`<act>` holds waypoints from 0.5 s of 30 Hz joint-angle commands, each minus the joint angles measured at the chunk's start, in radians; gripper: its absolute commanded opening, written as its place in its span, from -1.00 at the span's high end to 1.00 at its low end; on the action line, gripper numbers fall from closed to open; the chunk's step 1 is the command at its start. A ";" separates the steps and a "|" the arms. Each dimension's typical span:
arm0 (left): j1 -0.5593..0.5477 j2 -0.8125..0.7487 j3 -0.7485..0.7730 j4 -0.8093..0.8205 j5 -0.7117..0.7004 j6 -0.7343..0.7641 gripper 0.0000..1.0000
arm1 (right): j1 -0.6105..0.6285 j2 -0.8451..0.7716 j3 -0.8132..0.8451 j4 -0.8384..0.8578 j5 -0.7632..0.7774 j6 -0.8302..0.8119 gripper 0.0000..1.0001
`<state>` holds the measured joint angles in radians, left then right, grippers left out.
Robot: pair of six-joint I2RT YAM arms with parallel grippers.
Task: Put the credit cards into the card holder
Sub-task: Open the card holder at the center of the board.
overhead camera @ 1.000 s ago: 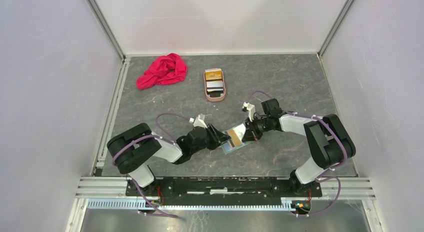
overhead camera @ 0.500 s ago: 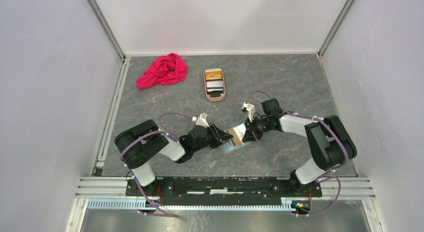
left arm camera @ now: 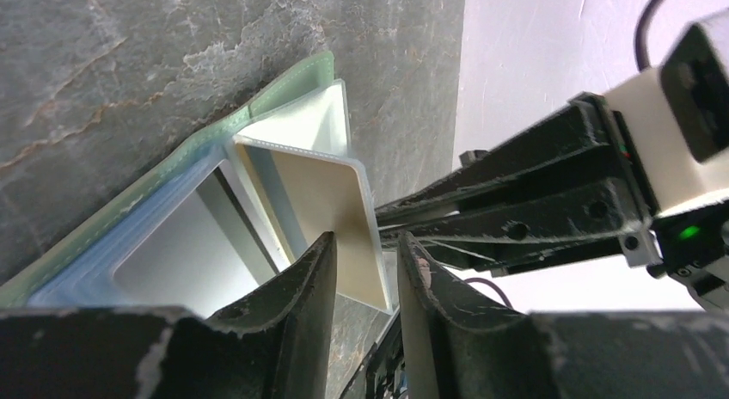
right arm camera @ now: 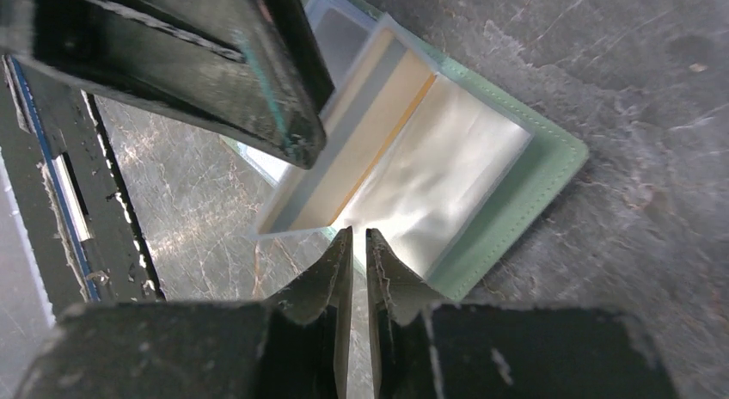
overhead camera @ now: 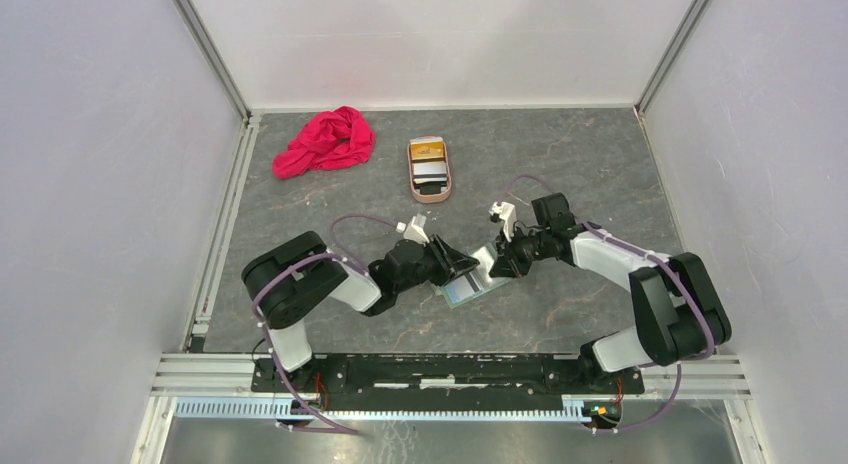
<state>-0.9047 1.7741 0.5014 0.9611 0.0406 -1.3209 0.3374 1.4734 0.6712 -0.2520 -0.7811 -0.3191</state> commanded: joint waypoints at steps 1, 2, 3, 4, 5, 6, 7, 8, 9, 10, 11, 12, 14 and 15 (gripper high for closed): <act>0.009 0.049 0.058 0.039 0.033 0.009 0.21 | -0.030 -0.094 0.039 -0.020 -0.033 -0.089 0.68; 0.010 0.064 0.068 0.039 0.036 0.009 0.21 | -0.037 -0.115 0.034 -0.022 -0.044 -0.101 0.67; 0.010 0.073 0.076 0.040 0.038 0.010 0.21 | -0.044 -0.135 0.030 -0.023 -0.055 -0.112 0.67; 0.010 0.080 0.084 0.039 0.039 0.014 0.20 | -0.047 -0.150 0.025 -0.023 -0.070 -0.118 0.67; 0.013 0.091 0.095 0.038 0.043 0.016 0.20 | -0.048 -0.165 0.020 -0.023 -0.089 -0.127 0.69; 0.013 0.100 0.105 0.035 0.046 0.019 0.19 | -0.050 -0.175 0.015 -0.023 -0.107 -0.131 0.69; 0.015 0.108 0.115 0.032 0.046 0.022 0.19 | -0.049 -0.185 0.012 -0.022 -0.127 -0.137 0.71; 0.017 0.115 0.124 0.030 0.049 0.024 0.19 | -0.049 -0.189 0.009 -0.026 -0.147 -0.145 0.72; 0.019 0.120 0.129 0.031 0.050 0.025 0.19 | -0.050 -0.189 0.006 -0.030 -0.174 -0.152 0.74; 0.020 0.122 0.134 0.033 0.049 0.026 0.19 | -0.050 -0.183 0.003 -0.031 -0.196 -0.153 0.76; 0.021 0.119 0.135 0.034 0.045 0.030 0.19 | -0.050 -0.176 0.003 -0.039 -0.216 -0.160 0.77; 0.024 0.113 0.136 0.028 0.041 0.038 0.19 | -0.050 -0.167 0.005 -0.050 -0.235 -0.170 0.79; 0.030 0.096 0.138 0.010 0.040 0.053 0.18 | -0.050 -0.143 0.005 -0.050 -0.258 -0.162 0.81; 0.032 0.082 0.138 0.002 0.040 0.059 0.19 | -0.050 -0.129 0.005 -0.049 -0.258 -0.155 0.83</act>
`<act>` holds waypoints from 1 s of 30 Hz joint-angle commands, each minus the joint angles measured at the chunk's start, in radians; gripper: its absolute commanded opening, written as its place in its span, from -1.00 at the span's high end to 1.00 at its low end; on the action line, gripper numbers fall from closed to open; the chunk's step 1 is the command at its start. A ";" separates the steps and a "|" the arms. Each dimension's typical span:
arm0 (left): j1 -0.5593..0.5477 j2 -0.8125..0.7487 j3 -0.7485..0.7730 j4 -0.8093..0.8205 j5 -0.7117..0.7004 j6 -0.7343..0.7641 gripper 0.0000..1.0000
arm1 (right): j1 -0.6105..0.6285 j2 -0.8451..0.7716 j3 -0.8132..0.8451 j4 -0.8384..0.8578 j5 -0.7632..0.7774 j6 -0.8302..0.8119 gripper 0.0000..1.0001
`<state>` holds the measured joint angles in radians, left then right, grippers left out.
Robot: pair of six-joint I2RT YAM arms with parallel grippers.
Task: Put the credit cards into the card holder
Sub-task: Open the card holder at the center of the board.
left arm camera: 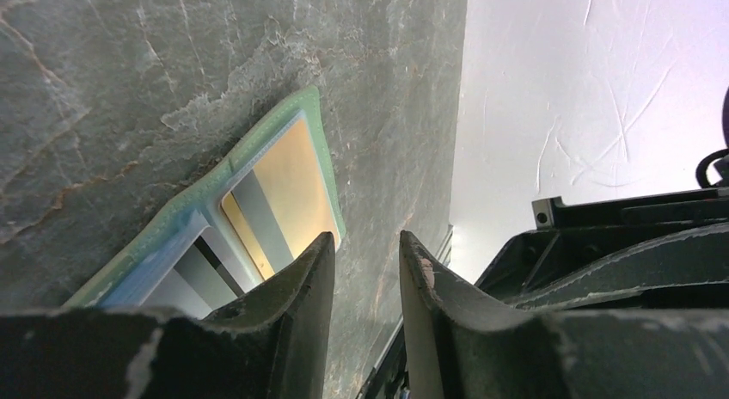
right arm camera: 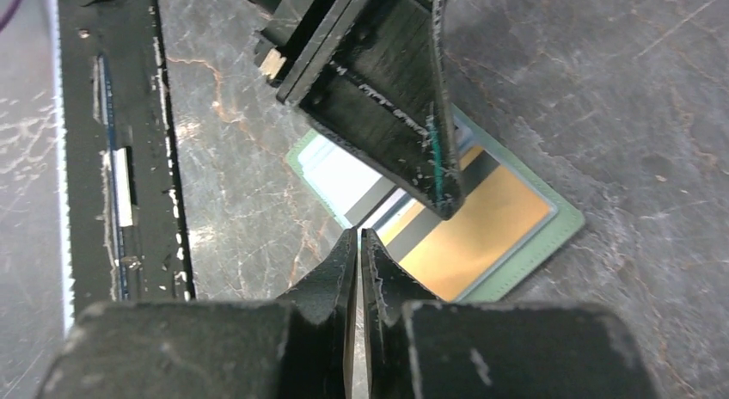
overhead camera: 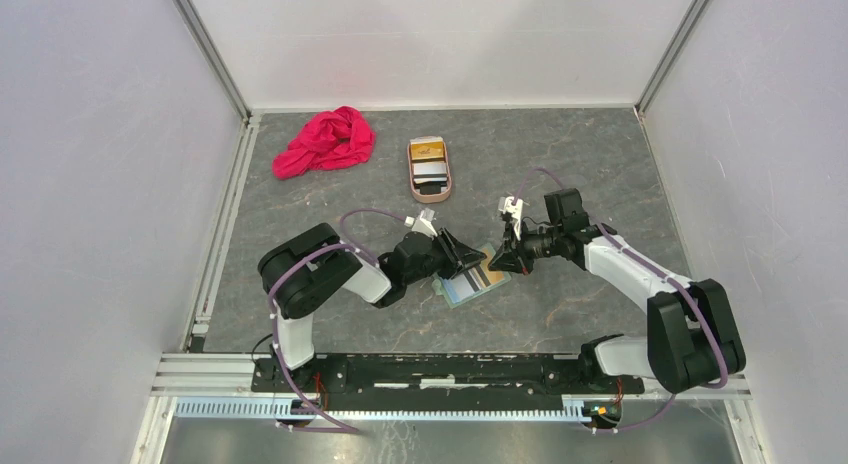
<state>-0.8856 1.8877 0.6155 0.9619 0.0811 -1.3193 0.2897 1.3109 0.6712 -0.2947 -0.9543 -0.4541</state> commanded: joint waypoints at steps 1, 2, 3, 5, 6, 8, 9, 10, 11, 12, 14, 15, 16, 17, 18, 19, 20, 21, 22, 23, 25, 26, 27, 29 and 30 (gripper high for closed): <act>0.017 -0.046 0.020 -0.008 -0.004 0.066 0.19 | -0.002 0.051 0.008 -0.005 -0.078 -0.011 0.85; 0.019 -0.068 0.012 -0.022 -0.014 0.077 0.19 | -0.002 0.068 0.010 -0.004 -0.072 -0.001 0.87; 0.020 -0.097 0.003 -0.043 -0.027 0.093 0.19 | -0.002 0.082 0.011 -0.004 -0.068 0.003 0.88; 0.022 -0.168 -0.018 -0.110 -0.061 0.141 0.19 | -0.002 0.108 0.006 0.024 -0.056 0.040 0.90; 0.022 -0.204 -0.030 -0.144 -0.075 0.164 0.18 | -0.002 0.121 0.001 0.042 -0.050 0.069 0.90; 0.022 -0.278 -0.054 -0.209 -0.103 0.198 0.17 | 0.001 0.154 0.004 0.051 -0.040 0.090 0.91; 0.022 -0.309 -0.069 -0.232 -0.110 0.208 0.17 | 0.002 0.173 0.005 0.054 -0.040 0.100 0.92; 0.021 -0.347 -0.088 -0.242 -0.113 0.212 0.16 | 0.005 0.189 0.006 0.053 -0.043 0.104 0.91; 0.021 -0.368 -0.106 -0.243 -0.110 0.211 0.16 | 0.007 0.202 0.008 0.053 -0.042 0.110 0.91; 0.019 -0.385 -0.126 -0.243 -0.107 0.208 0.16 | 0.011 0.214 0.009 0.057 -0.034 0.115 0.90; 0.016 -0.404 -0.158 -0.240 -0.092 0.199 0.16 | 0.018 0.232 0.007 0.071 0.007 0.138 0.90; 0.012 -0.409 -0.168 -0.241 -0.087 0.191 0.15 | 0.018 0.238 0.005 0.082 0.028 0.150 0.90; 0.008 -0.408 -0.175 -0.240 -0.086 0.184 0.15 | 0.019 0.245 0.003 0.091 0.045 0.163 0.90; 0.003 -0.406 -0.180 -0.241 -0.086 0.180 0.15 | 0.021 0.251 0.001 0.098 0.062 0.173 0.90; -0.002 -0.404 -0.185 -0.242 -0.086 0.176 0.15 | 0.022 0.258 0.001 0.101 0.072 0.183 0.91; -0.006 -0.401 -0.187 -0.241 -0.086 0.175 0.15 | 0.025 0.267 0.001 0.103 0.083 0.188 0.91; -0.009 -0.399 -0.188 -0.246 -0.086 0.174 0.15 | 0.025 0.274 0.003 0.104 0.089 0.192 0.91; -0.011 -0.396 -0.186 -0.258 -0.086 0.173 0.15 | 0.026 0.279 0.005 0.104 0.100 0.194 0.91; -0.013 -0.394 -0.182 -0.277 -0.088 0.172 0.15 | 0.027 0.285 0.005 0.102 0.108 0.195 0.92; -0.014 -0.391 -0.178 -0.292 -0.093 0.173 0.15 | 0.027 0.289 0.005 0.101 0.113 0.195 0.92; -0.016 -0.385 -0.170 -0.326 -0.103 0.172 0.15 | 0.029 0.296 0.007 0.098 0.121 0.196 0.92; -0.016 -0.382 -0.163 -0.348 -0.106 0.171 0.14 | 0.029 0.299 0.008 0.098 0.127 0.196 0.93; -0.017 -0.379 -0.158 -0.364 -0.111 0.170 0.15 | 0.030 0.301 0.008 0.098 0.135 0.198 0.93; -0.019 -0.373 -0.151 -0.389 -0.118 0.169 0.15 | 0.028 0.310 0.010 0.097 0.151 0.199 0.93; -0.020 -0.371 -0.148 -0.401 -0.122 0.169 0.15 | 0.029 0.315 0.011 0.096 0.158 0.201 0.93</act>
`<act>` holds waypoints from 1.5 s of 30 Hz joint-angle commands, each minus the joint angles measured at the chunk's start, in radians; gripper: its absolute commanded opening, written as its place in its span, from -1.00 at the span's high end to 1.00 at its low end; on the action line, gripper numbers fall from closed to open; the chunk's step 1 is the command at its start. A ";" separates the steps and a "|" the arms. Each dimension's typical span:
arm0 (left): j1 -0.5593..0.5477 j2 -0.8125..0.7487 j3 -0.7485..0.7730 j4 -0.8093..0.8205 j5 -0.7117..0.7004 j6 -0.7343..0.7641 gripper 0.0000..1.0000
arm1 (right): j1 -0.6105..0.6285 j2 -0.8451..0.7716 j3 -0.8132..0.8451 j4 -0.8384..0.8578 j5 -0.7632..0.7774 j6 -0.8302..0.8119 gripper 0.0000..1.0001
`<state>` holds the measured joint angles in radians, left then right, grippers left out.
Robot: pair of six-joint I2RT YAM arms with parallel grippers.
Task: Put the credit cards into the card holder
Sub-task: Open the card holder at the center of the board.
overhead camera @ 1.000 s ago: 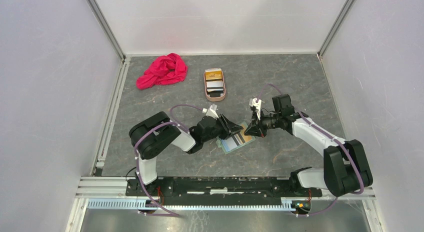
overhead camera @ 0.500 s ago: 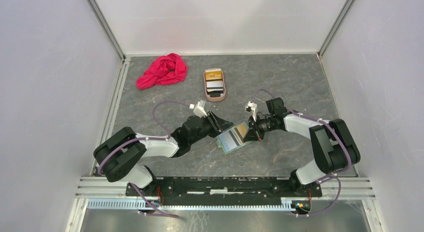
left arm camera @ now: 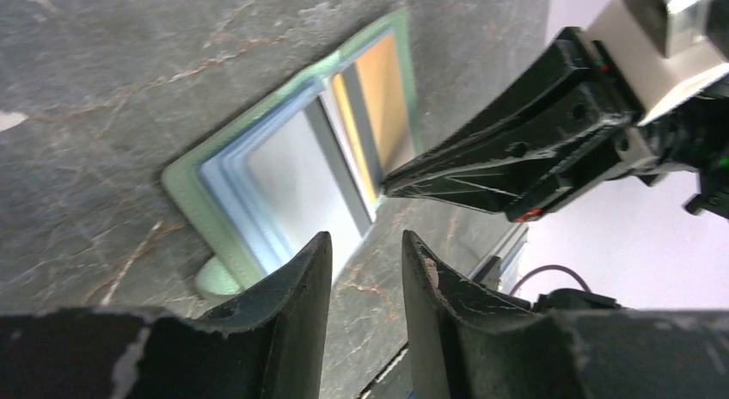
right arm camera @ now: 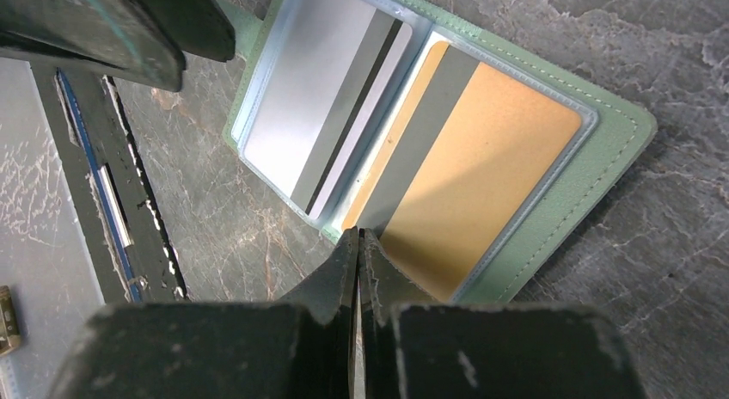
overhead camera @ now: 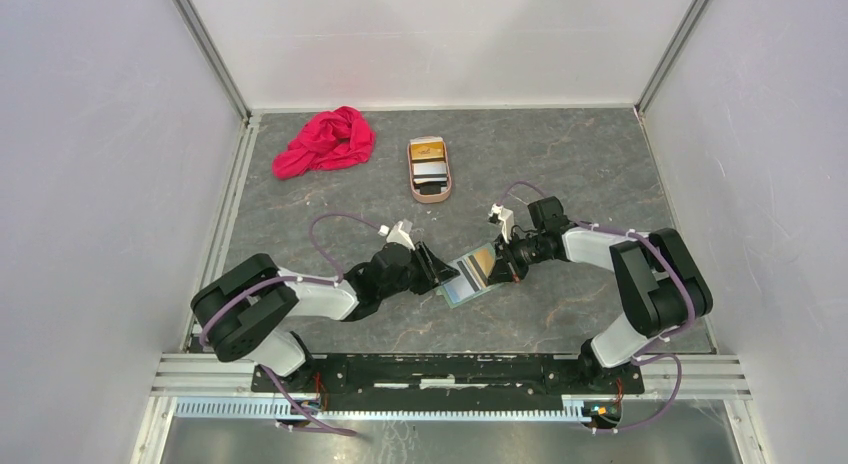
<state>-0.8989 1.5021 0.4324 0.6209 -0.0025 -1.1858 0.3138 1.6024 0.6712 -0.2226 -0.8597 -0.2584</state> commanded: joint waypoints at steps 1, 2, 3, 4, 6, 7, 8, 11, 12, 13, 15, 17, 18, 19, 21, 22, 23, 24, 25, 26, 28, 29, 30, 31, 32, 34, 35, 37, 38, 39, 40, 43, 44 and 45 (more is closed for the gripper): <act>-0.008 0.016 0.039 -0.071 -0.044 0.036 0.15 | 0.004 0.028 0.011 0.023 0.066 0.007 0.93; -0.009 0.016 0.043 -0.084 -0.048 0.035 0.15 | 0.005 0.032 0.013 0.022 0.068 0.008 0.93; -0.010 0.018 0.043 -0.089 -0.050 0.035 0.15 | 0.005 0.035 0.013 0.021 0.067 0.009 0.93; -0.010 0.021 0.041 -0.090 -0.051 0.036 0.16 | 0.007 0.036 0.013 0.020 0.068 0.008 0.93; -0.011 0.027 0.042 -0.090 -0.050 0.033 0.16 | 0.007 0.036 0.013 0.019 0.070 0.008 0.93; -0.011 0.034 0.044 -0.088 -0.046 0.033 0.16 | 0.008 0.037 0.014 0.020 0.070 0.008 0.93; -0.011 0.041 0.045 -0.081 -0.042 0.032 0.16 | 0.007 0.039 0.014 0.017 0.069 0.008 0.93; -0.011 0.064 0.044 -0.049 -0.030 0.024 0.17 | 0.006 0.039 0.016 0.015 0.068 0.008 0.93; -0.011 0.073 0.047 -0.043 -0.028 0.022 0.17 | 0.005 0.039 0.016 0.013 0.068 0.008 0.94; -0.011 0.081 0.050 -0.042 -0.027 0.020 0.17 | 0.006 0.037 0.016 0.012 0.066 0.008 0.93; -0.011 0.091 0.052 -0.041 -0.026 0.017 0.17 | 0.006 0.036 0.016 0.012 0.067 0.007 0.94; -0.011 0.089 0.051 -0.041 -0.030 0.015 0.17 | 0.006 0.036 0.016 0.012 0.064 0.007 0.94; -0.011 0.087 0.051 -0.042 -0.032 0.015 0.17 | 0.006 0.039 0.017 0.010 0.065 0.007 0.94; -0.011 0.086 0.052 -0.045 -0.034 0.015 0.17 | 0.006 0.040 0.018 0.010 0.064 0.007 0.94; -0.010 0.087 0.054 -0.053 -0.034 0.016 0.17 | 0.006 0.039 0.018 0.009 0.064 0.005 0.94; -0.011 0.086 0.055 -0.057 -0.033 0.017 0.17 | 0.006 0.040 0.018 0.008 0.064 0.005 0.94; -0.011 0.087 0.056 -0.060 -0.033 0.016 0.16 | 0.006 0.040 0.018 0.008 0.063 0.006 0.94; -0.011 0.089 0.056 -0.062 -0.033 0.016 0.15 | 0.005 0.038 0.018 0.008 0.064 0.005 0.94; -0.011 0.091 0.054 -0.060 -0.032 0.015 0.14 | 0.007 0.038 0.017 0.008 0.064 0.005 0.94; -0.011 0.096 0.054 -0.053 -0.029 0.015 0.14 | 0.007 0.040 0.018 0.009 0.064 0.005 0.94; -0.011 0.109 0.051 -0.023 -0.019 0.007 0.14 | 0.007 0.038 0.018 0.008 0.062 0.005 0.94; -0.011 0.119 0.051 -0.007 -0.013 0.003 0.14 | 0.007 0.039 0.018 0.009 0.062 0.005 0.94; -0.011 0.128 0.055 0.006 -0.006 -0.001 0.14 | 0.008 0.039 0.018 0.008 0.061 0.005 0.94; -0.011 0.138 0.059 0.020 -0.003 -0.008 0.14 | 0.008 0.040 0.018 0.007 0.062 0.006 0.94; -0.011 0.146 0.062 0.032 -0.002 -0.012 0.14 | 0.007 0.040 0.018 0.008 0.062 0.005 0.94; -0.010 0.157 0.066 0.058 -0.002 -0.019 0.14 | 0.008 0.040 0.018 0.006 0.062 0.004 0.94; -0.009 0.158 0.067 0.072 -0.002 -0.023 0.14 | 0.007 0.040 0.018 0.006 0.062 0.004 0.94; -0.009 0.160 0.069 0.089 -0.002 -0.026 0.14 | 0.008 0.042 0.019 0.007 0.060 0.004 0.94; -0.008 0.163 0.069 0.093 -0.002 -0.028 0.14 | 0.008 0.040 0.019 0.005 0.060 0.003 0.94; -0.006 0.167 0.070 0.107 0.009 -0.030 0.14 | 0.007 0.041 0.019 0.005 0.060 0.002 0.94; -0.004 0.174 0.069 0.120 0.024 -0.036 0.14 | 0.007 0.040 0.019 0.003 0.060 0.002 0.94; 0.004 0.205 0.058 0.189 0.051 -0.067 0.14 | 0.007 0.038 0.021 0.002 0.055 -0.002 0.94; 0.006 0.217 0.053 0.211 0.056 -0.077 0.14 | 0.007 0.037 0.021 0.002 0.051 -0.002 0.93; 0.006 0.227 0.050 0.232 0.063 -0.086 0.15 | 0.008 0.035 0.021 0.001 0.049 -0.004 0.93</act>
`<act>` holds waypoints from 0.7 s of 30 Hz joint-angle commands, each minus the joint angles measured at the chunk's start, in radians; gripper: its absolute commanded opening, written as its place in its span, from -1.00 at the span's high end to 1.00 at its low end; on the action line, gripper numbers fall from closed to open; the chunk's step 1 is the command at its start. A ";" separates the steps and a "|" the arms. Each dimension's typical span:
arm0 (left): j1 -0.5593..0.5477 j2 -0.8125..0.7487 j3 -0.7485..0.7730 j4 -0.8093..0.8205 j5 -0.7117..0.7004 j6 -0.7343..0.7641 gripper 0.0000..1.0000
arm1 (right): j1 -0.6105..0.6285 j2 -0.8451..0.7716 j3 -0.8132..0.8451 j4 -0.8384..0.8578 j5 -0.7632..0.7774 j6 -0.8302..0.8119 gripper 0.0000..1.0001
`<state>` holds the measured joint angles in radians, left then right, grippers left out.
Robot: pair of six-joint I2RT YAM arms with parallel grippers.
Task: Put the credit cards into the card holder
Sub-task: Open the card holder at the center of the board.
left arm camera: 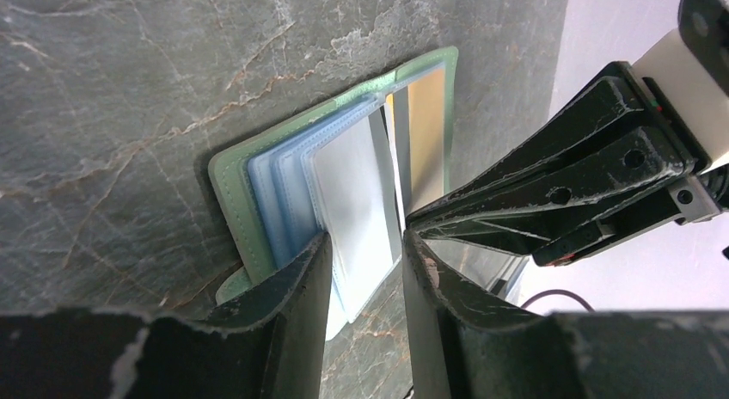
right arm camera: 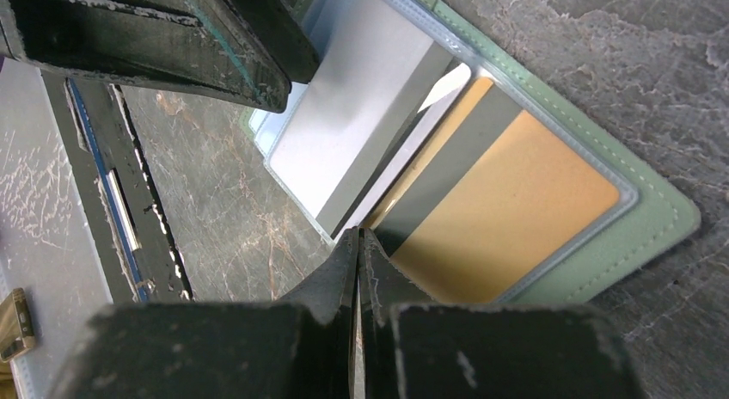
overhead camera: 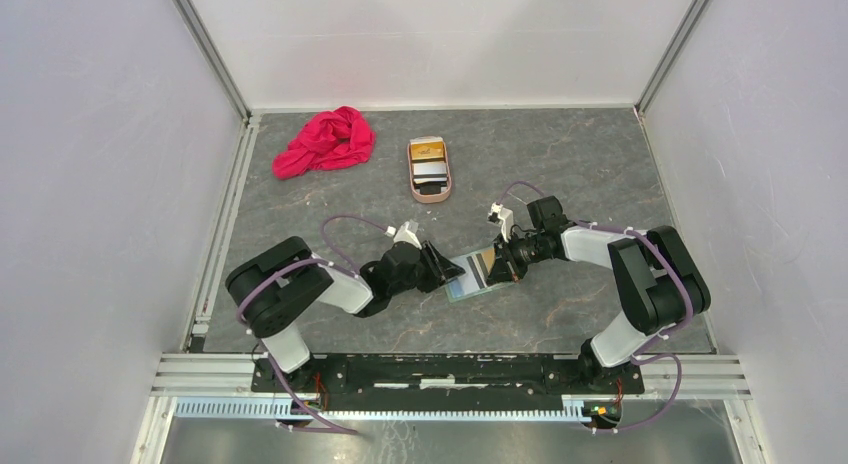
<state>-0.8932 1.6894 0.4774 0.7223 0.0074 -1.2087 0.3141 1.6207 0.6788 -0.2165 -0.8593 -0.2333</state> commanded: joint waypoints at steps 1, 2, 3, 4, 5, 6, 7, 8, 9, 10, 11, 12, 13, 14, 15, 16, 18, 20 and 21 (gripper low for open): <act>0.000 0.048 0.002 0.153 0.057 -0.073 0.14 | 0.007 0.016 0.013 -0.006 0.045 -0.030 0.93; 0.000 0.056 -0.003 0.176 0.060 -0.079 0.14 | 0.007 0.016 0.013 -0.005 0.042 -0.032 0.93; 0.002 0.061 -0.007 0.198 0.064 -0.087 0.15 | 0.007 0.014 0.013 -0.006 0.039 -0.032 0.93; 0.002 0.068 -0.011 0.221 0.068 -0.094 0.15 | 0.006 0.014 0.013 -0.007 0.036 -0.032 0.93; 0.003 0.074 -0.014 0.244 0.072 -0.103 0.15 | 0.008 0.015 0.013 -0.007 0.034 -0.034 0.92; 0.004 0.080 -0.017 0.270 0.076 -0.109 0.15 | 0.007 0.015 0.014 -0.009 0.033 -0.034 0.92; 0.007 0.087 -0.019 0.293 0.080 -0.117 0.15 | 0.008 0.013 0.014 -0.009 0.032 -0.035 0.92; 0.007 0.094 -0.022 0.315 0.085 -0.125 0.15 | 0.007 0.014 0.014 -0.009 0.031 -0.035 0.92; 0.008 0.101 -0.024 0.337 0.089 -0.131 0.15 | 0.007 0.012 0.015 -0.009 0.031 -0.035 0.92; 0.008 0.109 -0.025 0.355 0.096 -0.138 0.15 | 0.007 0.013 0.015 -0.009 0.031 -0.035 0.92; 0.009 0.118 -0.026 0.382 0.100 -0.147 0.16 | 0.007 0.011 0.015 -0.009 0.031 -0.035 0.92; 0.010 0.125 -0.028 0.397 0.104 -0.151 0.16 | 0.007 0.011 0.015 -0.009 0.030 -0.035 0.92; 0.010 0.137 -0.030 0.425 0.110 -0.159 0.16 | 0.008 0.009 0.015 -0.009 0.029 -0.035 0.92; 0.010 0.146 -0.032 0.455 0.114 -0.167 0.16 | 0.008 0.009 0.015 -0.009 0.029 -0.035 0.92; 0.010 0.157 -0.035 0.486 0.121 -0.176 0.17 | 0.007 0.008 0.015 -0.009 0.029 -0.035 0.92; 0.010 0.168 -0.038 0.517 0.126 -0.185 0.17 | 0.008 0.008 0.015 -0.009 0.029 -0.035 0.92; 0.010 0.193 -0.039 0.572 0.136 -0.202 0.19 | 0.007 0.008 0.015 -0.008 0.028 -0.037 0.92; 0.010 0.219 -0.032 0.605 0.151 -0.212 0.19 | 0.007 0.006 0.016 -0.010 0.026 -0.038 0.91; 0.010 0.229 -0.029 0.618 0.157 -0.218 0.20 | 0.007 0.004 0.018 -0.013 0.024 -0.040 0.91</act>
<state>-0.8757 1.8744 0.4465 1.1851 0.1062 -1.3609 0.3141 1.6207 0.6807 -0.2276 -0.8661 -0.2432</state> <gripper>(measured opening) 0.408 0.042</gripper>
